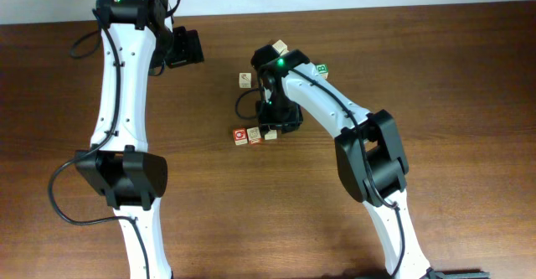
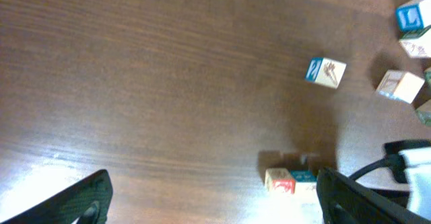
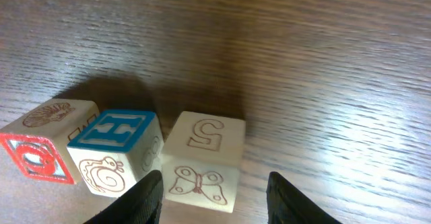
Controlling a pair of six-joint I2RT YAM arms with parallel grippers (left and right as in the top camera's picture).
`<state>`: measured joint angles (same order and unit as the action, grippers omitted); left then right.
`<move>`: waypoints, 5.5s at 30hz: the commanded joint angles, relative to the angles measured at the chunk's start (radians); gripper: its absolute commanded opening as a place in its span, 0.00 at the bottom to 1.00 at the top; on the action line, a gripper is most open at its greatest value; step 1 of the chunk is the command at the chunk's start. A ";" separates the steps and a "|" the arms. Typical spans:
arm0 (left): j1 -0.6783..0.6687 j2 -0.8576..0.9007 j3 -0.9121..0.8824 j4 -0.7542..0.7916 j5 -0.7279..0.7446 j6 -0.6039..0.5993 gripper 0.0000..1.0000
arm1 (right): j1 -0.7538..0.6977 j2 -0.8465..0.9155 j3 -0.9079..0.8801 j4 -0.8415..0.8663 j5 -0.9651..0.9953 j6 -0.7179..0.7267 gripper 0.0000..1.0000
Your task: Rotate 3 blocks
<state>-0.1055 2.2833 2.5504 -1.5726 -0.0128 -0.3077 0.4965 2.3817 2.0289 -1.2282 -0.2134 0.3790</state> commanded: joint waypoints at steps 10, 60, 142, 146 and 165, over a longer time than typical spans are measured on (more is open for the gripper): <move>0.000 -0.146 0.111 -0.116 0.085 0.167 0.47 | -0.177 -0.323 0.228 -0.277 0.003 -0.162 0.33; -0.148 -0.319 -1.319 0.998 0.255 -0.028 0.10 | -0.120 -0.167 -0.369 0.370 -0.123 0.025 0.04; -0.147 -0.319 -1.319 1.038 0.206 -0.037 0.22 | -0.057 -0.167 -0.364 0.499 -0.126 -0.087 0.16; -0.147 -0.319 -1.319 1.036 0.206 -0.037 0.23 | -0.051 -0.167 -0.364 0.481 -0.131 -0.087 0.16; -0.147 -0.319 -1.319 1.034 0.206 -0.033 0.17 | -0.108 -0.189 -0.303 0.458 -0.155 -0.069 0.16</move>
<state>-0.2512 1.9564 1.2358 -0.5343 0.2012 -0.3370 0.4347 2.2024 1.6703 -0.7547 -0.3428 0.3023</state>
